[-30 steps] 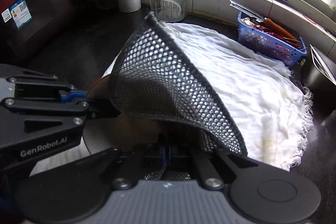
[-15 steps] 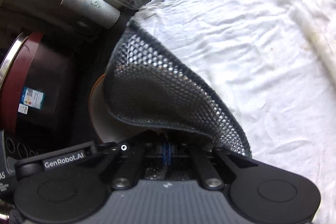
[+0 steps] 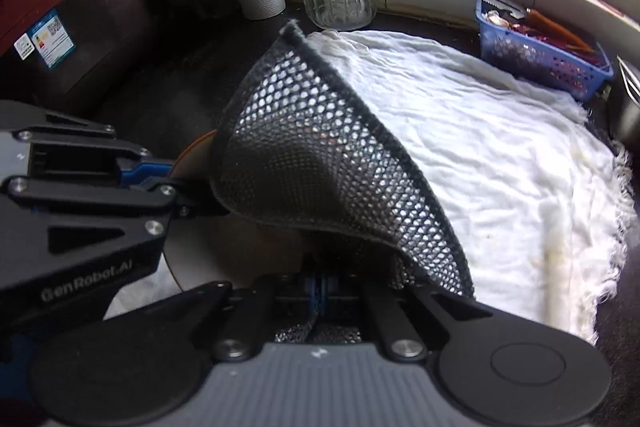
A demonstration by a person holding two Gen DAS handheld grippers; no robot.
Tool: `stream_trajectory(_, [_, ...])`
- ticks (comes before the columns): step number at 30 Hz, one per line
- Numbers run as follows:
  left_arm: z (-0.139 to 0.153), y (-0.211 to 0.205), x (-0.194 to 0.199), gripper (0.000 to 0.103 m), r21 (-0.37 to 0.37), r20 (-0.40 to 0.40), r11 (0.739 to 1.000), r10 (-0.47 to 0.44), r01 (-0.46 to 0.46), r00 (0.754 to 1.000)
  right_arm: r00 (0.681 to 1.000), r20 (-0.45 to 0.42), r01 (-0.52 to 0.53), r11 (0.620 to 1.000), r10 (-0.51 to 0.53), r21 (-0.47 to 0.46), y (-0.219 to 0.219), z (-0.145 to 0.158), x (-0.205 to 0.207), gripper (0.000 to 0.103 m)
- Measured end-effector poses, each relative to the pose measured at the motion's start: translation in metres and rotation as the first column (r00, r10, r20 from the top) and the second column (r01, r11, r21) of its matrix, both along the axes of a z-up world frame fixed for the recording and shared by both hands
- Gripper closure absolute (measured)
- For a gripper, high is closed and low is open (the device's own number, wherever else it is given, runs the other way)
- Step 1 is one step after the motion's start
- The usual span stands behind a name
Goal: Clean bowl
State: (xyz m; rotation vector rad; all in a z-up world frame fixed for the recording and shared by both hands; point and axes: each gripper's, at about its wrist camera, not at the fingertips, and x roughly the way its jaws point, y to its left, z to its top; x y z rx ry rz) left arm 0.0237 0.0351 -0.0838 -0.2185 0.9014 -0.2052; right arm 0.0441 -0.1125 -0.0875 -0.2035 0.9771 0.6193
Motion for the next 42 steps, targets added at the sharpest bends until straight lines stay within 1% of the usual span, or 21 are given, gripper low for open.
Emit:
stream_trajectory(1, [-0.004, 0.004, 0.000, 0.094, -0.061, -0.005, 0.998, 0.031, -0.031, 1.000, 1.000, 0.027, -0.001, 1.000, 0.002, -0.016, -0.001, 0.003, 0.000, 0.102])
stream_trajectory(3, [-0.012, 0.003, -0.002, 0.094, -0.110, -0.007, 0.992, 0.066, -0.066, 0.998, 0.996, 0.089, 0.005, 0.999, 0.000, -0.047, -0.002, 0.010, -0.002, 0.102])
stream_trajectory(7, [-0.019, 0.004, -0.005, 0.092, -0.172, -0.018, 0.978, 0.118, -0.120, 0.993, 0.997, 0.065, 0.053, 0.998, -0.050, -0.032, -0.007, 0.005, 0.001, 0.102])
stream_trajectory(9, [-0.024, 0.013, -0.006, 0.090, -0.252, -0.081, 0.950, 0.170, -0.185, 0.982, 0.996, 0.011, 0.087, 0.996, -0.087, 0.002, -0.011, 0.001, 0.001, 0.102])
stream_trajectory(10, [-0.026, 0.017, -0.007, 0.090, -0.281, -0.109, 0.936, 0.186, -0.210, 0.976, 0.992, -0.040, 0.117, 0.992, -0.116, 0.045, -0.015, -0.002, 0.003, 0.102])
stream_trajectory(13, [-0.036, 0.027, -0.009, 0.090, -0.346, -0.202, 0.895, 0.223, -0.282, 0.954, 0.965, -0.179, 0.222, 0.961, -0.193, 0.163, -0.024, -0.008, -0.001, 0.102])
stream_trajectory(14, [-0.041, 0.030, -0.010, 0.090, -0.366, -0.246, 0.877, 0.231, -0.311, 0.941, 0.947, -0.245, 0.262, 0.942, -0.209, 0.210, -0.028, -0.011, 0.000, 0.102])
stream_trajectory(16, [-0.051, 0.032, -0.012, 0.091, -0.383, -0.306, 0.859, 0.231, -0.341, 0.924, 0.923, -0.315, 0.306, 0.918, -0.222, 0.251, -0.033, -0.017, 0.001, 0.102])
stream_trajectory(18, [-0.053, 0.029, -0.012, 0.092, -0.352, -0.315, 0.878, 0.213, -0.323, 0.925, 0.902, -0.371, 0.334, 0.901, -0.220, 0.276, -0.036, -0.023, 0.002, 0.103])
stream_trajectory(19, [-0.053, 0.028, -0.012, 0.091, -0.333, -0.317, 0.890, 0.205, -0.311, 0.926, 0.902, -0.373, 0.331, 0.901, -0.216, 0.279, -0.037, -0.024, 0.002, 0.103])
stream_trajectory(21, [-0.034, 0.018, -0.008, 0.088, -0.191, -0.235, 0.956, 0.174, -0.221, 0.956, 0.915, -0.352, 0.303, 0.913, -0.199, 0.272, -0.034, -0.022, 0.001, 0.103])
stream_trajectory(23, [-0.013, 0.003, -0.008, 0.083, -0.017, -0.129, 0.992, 0.124, -0.127, 0.984, 0.930, -0.322, 0.265, 0.930, -0.177, 0.254, -0.029, -0.019, 0.000, 0.103])
stream_trajectory(26, [0.003, -0.011, -0.006, 0.080, 0.118, -0.052, 0.993, 0.025, -0.018, 0.998, 0.954, -0.267, 0.195, 0.957, -0.134, 0.217, -0.022, -0.013, -0.003, 0.103])
stream_trajectory(27, [0.006, -0.016, -0.006, 0.085, 0.170, -0.035, 0.985, -0.017, 0.023, 0.999, 0.964, -0.239, 0.166, 0.966, -0.117, 0.196, -0.019, -0.011, -0.004, 0.103])
stream_trajectory(28, [0.009, -0.021, -0.006, 0.094, 0.216, -0.021, 0.974, -0.057, 0.060, 0.998, 0.975, -0.201, 0.131, 0.977, -0.096, 0.167, -0.016, -0.008, -0.006, 0.102])
stream_trajectory(31, [0.007, -0.021, -0.005, 0.094, 0.208, -0.007, 0.974, -0.090, 0.090, 0.996, 0.998, -0.051, 0.026, 0.999, -0.024, 0.045, -0.003, 0.003, -0.014, 0.102])
stream_trajectory(33, [0.003, -0.010, -0.007, 0.094, 0.106, 0.035, 0.992, -0.067, 0.063, 0.997, 1.000, 0.021, 0.000, 1.000, 0.000, -0.014, 0.001, 0.008, -0.016, 0.102])
stream_trajectory(36, [-0.007, -0.004, -0.011, 0.094, 0.028, 0.032, 1.000, 0.000, -0.001, 0.999, 0.995, 0.097, 0.003, 0.998, 0.002, -0.055, 0.002, 0.013, -0.018, 0.102])
stream_trajectory(37, [-0.008, -0.002, -0.011, 0.094, 0.003, 0.025, 1.000, 0.021, -0.021, 0.999, 0.995, 0.095, 0.009, 0.998, -0.004, -0.057, 0.002, 0.013, -0.018, 0.102])
stream_trajectory(39, [-0.012, 0.007, -0.012, 0.093, -0.077, -0.017, 0.992, 0.097, -0.098, 0.995, 0.998, 0.039, 0.053, 0.999, -0.053, -0.003, -0.006, 0.010, -0.015, 0.102])
stream_trajectory(42, [-0.020, 0.019, -0.012, 0.093, -0.183, -0.101, 0.962, 0.186, -0.202, 0.977, 0.985, -0.113, 0.146, 0.982, -0.132, 0.120, -0.016, 0.002, -0.003, 0.102])
